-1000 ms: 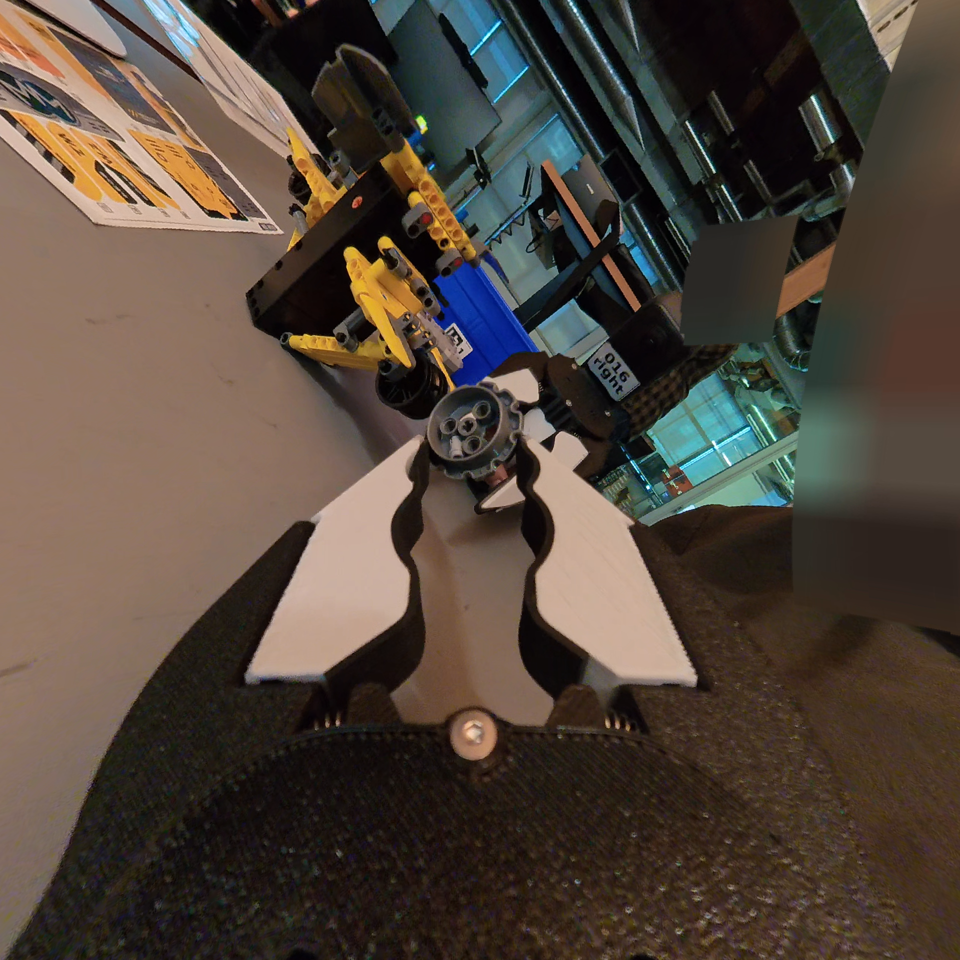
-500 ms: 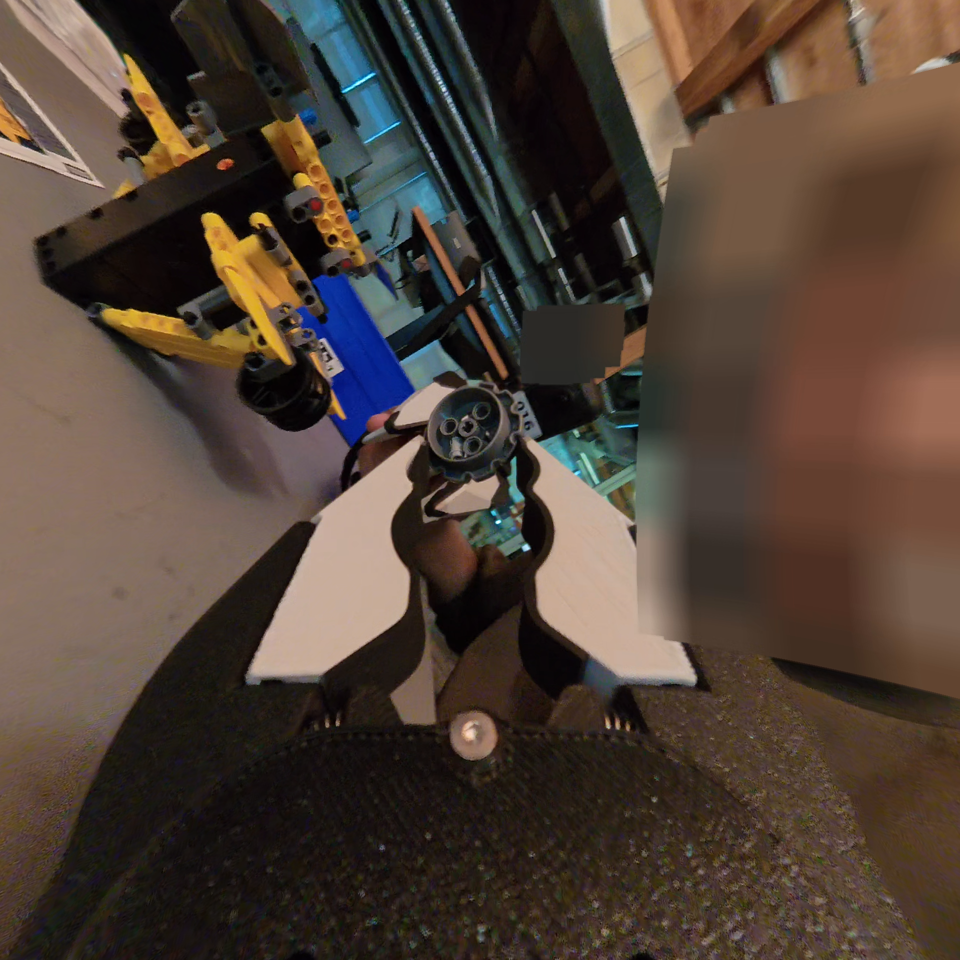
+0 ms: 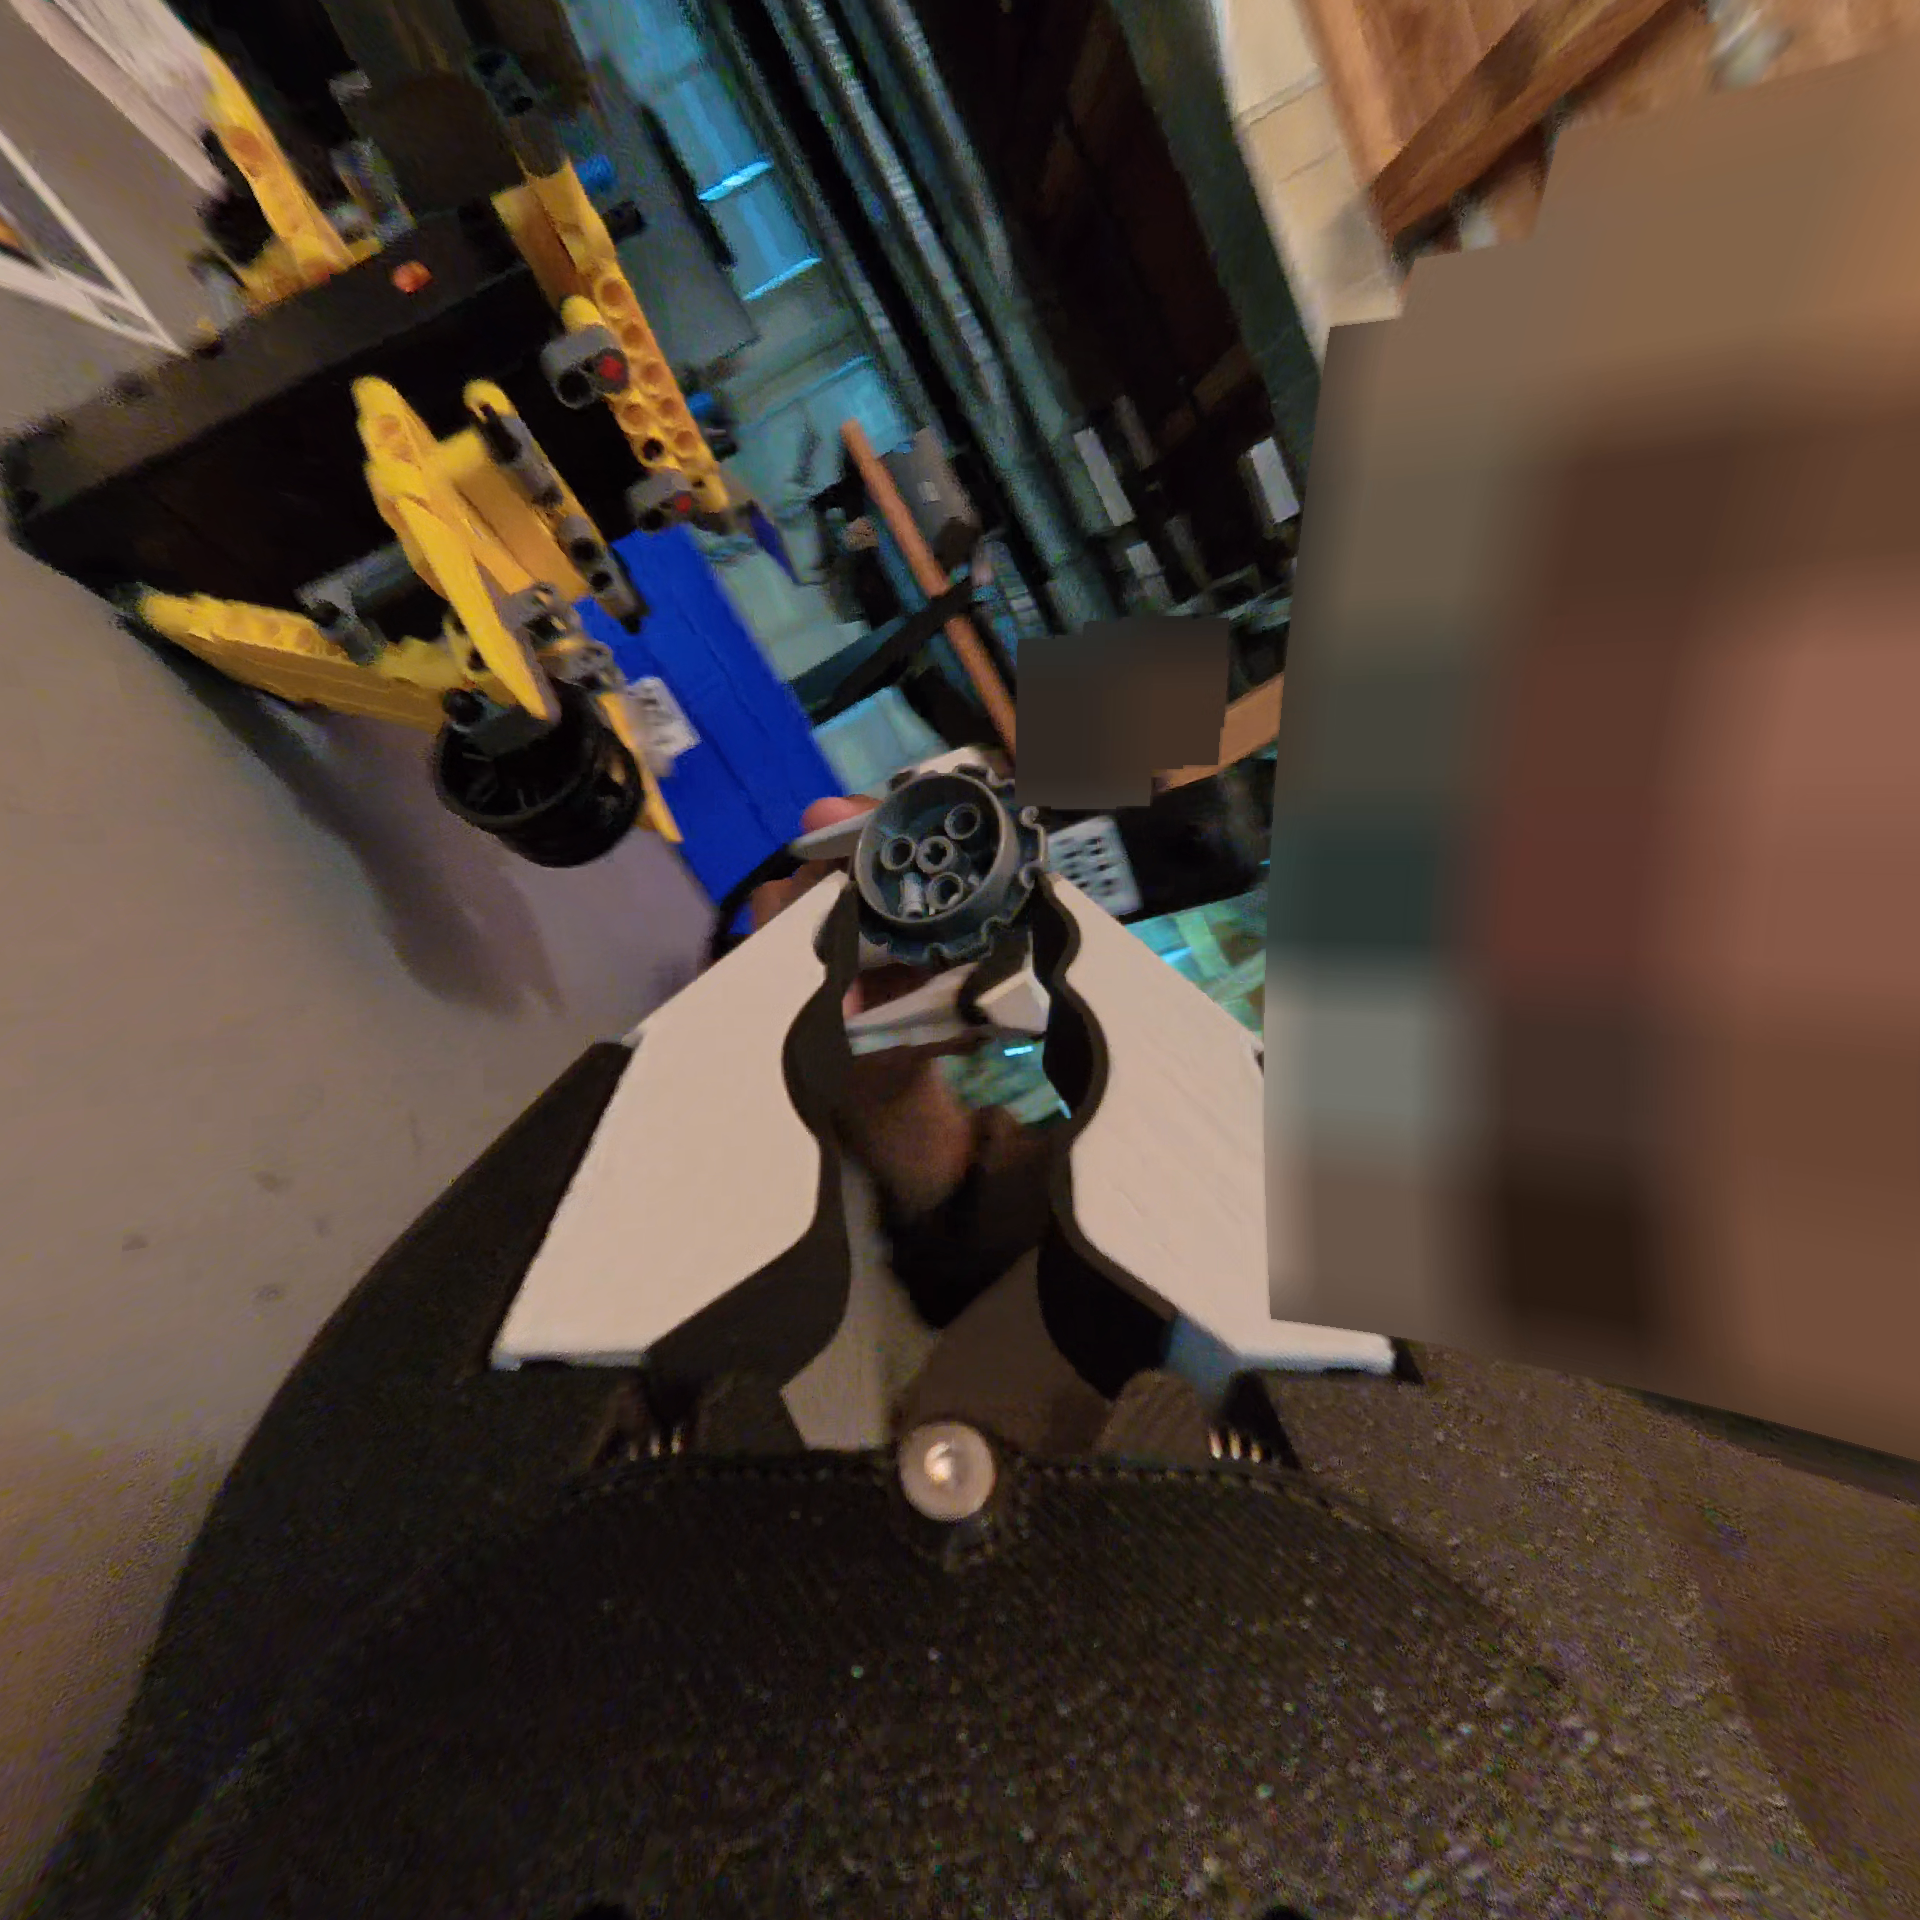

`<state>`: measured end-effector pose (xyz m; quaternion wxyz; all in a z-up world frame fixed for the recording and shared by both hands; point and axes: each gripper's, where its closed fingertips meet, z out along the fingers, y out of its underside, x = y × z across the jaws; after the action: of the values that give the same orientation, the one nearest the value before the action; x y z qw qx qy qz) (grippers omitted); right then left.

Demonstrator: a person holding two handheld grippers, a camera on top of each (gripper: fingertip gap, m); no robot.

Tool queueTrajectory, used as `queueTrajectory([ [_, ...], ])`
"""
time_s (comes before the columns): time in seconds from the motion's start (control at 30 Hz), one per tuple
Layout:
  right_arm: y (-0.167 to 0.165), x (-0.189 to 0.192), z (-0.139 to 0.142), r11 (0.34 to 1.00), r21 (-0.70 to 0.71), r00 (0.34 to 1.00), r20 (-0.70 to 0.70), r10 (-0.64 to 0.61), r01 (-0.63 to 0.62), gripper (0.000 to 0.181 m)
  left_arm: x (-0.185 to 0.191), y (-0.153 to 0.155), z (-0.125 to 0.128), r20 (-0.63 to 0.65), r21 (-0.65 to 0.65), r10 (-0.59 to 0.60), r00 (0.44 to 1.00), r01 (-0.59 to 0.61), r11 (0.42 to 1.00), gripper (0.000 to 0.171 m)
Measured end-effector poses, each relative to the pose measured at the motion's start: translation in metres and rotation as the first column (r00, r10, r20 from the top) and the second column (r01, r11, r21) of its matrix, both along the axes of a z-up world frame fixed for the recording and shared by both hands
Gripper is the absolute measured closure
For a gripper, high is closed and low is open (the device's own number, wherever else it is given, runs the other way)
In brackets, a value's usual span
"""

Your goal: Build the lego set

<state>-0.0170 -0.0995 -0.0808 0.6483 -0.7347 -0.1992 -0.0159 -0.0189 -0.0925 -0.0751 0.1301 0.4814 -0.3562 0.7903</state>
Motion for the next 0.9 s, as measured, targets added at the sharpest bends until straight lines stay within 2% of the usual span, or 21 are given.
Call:
queueTrajectory([
  [0.03,0.000,0.001,0.000,1.000,0.000,1.000,0.002,-0.008,0.008,0.139,0.002,-0.001,-0.006,0.007,0.122,0.046,0.999,-0.046,0.991,0.146],
  [0.07,0.000,0.003,-0.001,1.000,-0.009,1.000,0.001,-0.023,0.023,0.139,0.005,0.001,-0.012,0.030,0.272,0.101,0.994,-0.106,0.956,0.145],
  [0.1,0.001,0.009,-0.005,0.998,-0.035,0.999,-0.002,-0.051,0.050,0.139,0.007,0.006,-0.017,0.068,0.422,0.159,0.985,-0.172,0.890,0.145],
  [0.17,0.003,0.018,-0.019,0.988,-0.125,0.996,-0.018,-0.090,0.088,0.139,0.009,0.019,-0.018,0.179,0.657,0.253,0.951,-0.307,0.689,0.145],
  [0.2,0.004,0.020,-0.025,0.983,-0.160,0.995,-0.036,-0.095,0.088,0.139,0.009,0.024,-0.015,0.239,0.725,0.275,0.931,-0.360,0.588,0.145],
  [0.37,0.003,0.012,-0.026,0.984,-0.177,0.984,-0.170,-0.044,0.014,0.139,0.006,0.027,-0.012,0.404,0.869,0.235,0.884,-0.452,0.203,0.144],
  [0.43,0.002,0.006,-0.022,0.984,-0.171,0.968,-0.249,-0.006,-0.038,0.139,0.005,0.023,-0.014,0.437,0.881,0.197,0.878,-0.461,0.101,0.144],
  [0.53,0.001,0.005,-0.017,0.982,-0.162,0.929,-0.368,0.030,-0.096,0.138,0.002,0.015,-0.016,0.456,0.883,0.160,0.875,-0.467,0.039,0.143],
  [0.67,-0.001,0.010,-0.010,0.983,-0.126,0.878,-0.474,0.058,-0.133,0.138,0.000,0.008,-0.013,0.464,0.874,0.151,0.873,-0.478,0.080,0.143],
  [0.8,-0.002,0.014,-0.008,0.986,-0.106,0.874,-0.483,0.063,-0.130,0.138,-0.001,0.011,-0.011,0.480,0.871,0.148,0.865,-0.490,0.038,0.143],
  [0.9,-0.002,0.012,-0.007,0.986,-0.102,0.878,-0.473,0.069,-0.132,0.138,-0.002,0.008,-0.012,0.482,0.872,0.130,0.867,-0.489,0.029,0.143],
])
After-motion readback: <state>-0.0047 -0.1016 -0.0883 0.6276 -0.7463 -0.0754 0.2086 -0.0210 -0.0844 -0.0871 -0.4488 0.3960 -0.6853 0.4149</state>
